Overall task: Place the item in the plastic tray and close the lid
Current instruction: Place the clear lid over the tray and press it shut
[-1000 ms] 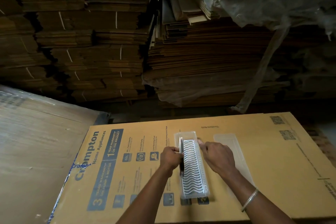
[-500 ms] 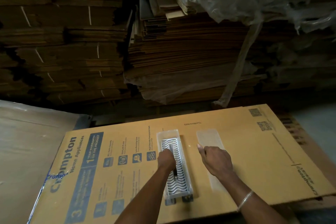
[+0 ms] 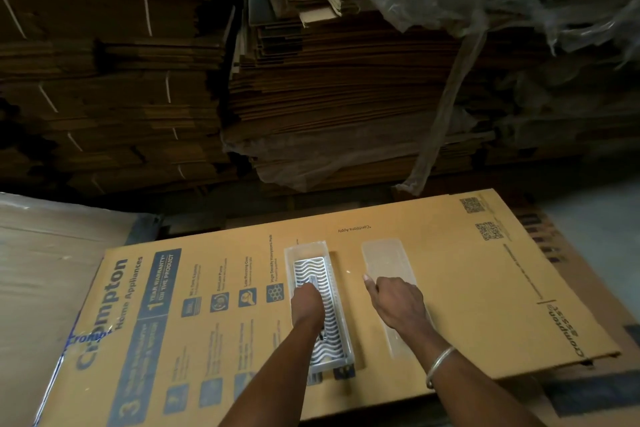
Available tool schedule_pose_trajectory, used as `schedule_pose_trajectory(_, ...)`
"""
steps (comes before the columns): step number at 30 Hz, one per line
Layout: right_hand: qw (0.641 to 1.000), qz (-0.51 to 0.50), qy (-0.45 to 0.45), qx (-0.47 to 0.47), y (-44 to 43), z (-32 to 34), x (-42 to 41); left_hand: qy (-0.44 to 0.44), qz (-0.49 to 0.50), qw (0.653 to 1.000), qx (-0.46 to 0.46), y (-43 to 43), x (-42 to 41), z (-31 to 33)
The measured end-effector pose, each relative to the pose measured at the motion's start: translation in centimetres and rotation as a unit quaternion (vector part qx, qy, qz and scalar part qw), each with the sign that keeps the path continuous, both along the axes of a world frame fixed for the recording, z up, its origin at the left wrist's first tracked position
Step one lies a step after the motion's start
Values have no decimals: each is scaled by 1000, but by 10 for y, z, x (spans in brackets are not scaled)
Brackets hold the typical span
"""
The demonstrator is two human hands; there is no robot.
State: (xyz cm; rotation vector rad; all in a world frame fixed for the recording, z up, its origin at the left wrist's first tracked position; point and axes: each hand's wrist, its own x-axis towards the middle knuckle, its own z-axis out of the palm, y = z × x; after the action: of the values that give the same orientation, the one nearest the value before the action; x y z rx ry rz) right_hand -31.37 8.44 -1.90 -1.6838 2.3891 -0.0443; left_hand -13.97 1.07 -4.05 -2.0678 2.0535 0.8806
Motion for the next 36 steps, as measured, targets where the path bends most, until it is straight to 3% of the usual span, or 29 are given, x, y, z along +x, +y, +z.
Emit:
schedule_pose_trajectory(5, 1000, -15, 4, 2, -1, -15, -6, 18, -19, 999, -37, 0, 3, 5)
schedule_pose_trajectory(10, 991, -85, 31, 98, 0, -29, -9, 52, -43, 992, -106, -3, 16, 7)
schedule_pose_trajectory(19, 972, -158, 5, 174, 1, -45, -5, 79, -17, 990, -119, -1, 57, 9)
schedule_pose_trajectory(29, 981, -169, -18, 92, 13, -37, -4, 130, 65, 989, -19, 3, 74, 3)
schedule_pose_trajectory(36, 993, -90, -26, 67, -14, 5, 51, 156, 80, 984, -14, 2, 76, 8)
